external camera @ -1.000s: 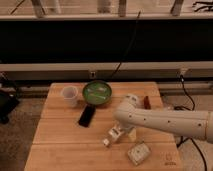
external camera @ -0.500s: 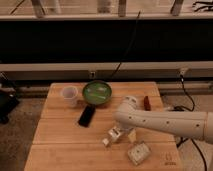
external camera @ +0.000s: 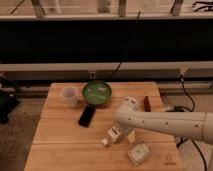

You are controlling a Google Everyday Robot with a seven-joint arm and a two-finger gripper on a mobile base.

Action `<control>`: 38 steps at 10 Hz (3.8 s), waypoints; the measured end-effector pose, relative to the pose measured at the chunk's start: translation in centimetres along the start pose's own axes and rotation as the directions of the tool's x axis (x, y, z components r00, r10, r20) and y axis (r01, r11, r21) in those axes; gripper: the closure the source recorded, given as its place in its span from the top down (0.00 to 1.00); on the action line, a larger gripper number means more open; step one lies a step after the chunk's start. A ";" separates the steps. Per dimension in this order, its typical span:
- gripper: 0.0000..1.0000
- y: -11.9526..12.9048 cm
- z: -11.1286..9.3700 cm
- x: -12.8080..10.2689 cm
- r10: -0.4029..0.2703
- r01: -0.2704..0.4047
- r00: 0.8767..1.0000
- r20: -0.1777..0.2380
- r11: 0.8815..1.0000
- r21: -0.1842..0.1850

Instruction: Place the bottle in the ceramic bowl

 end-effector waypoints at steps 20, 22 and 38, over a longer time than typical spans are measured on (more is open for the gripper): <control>0.39 0.4 -0.5 -0.2 0.013 -0.013 1.000 0.002 1.000 0.008; 0.43 0.4 -0.3 -0.1 0.023 -0.023 1.000 0.000 1.000 0.008; 0.37 0.5 -0.5 0.2 0.051 -0.051 0.999 -0.002 0.999 0.013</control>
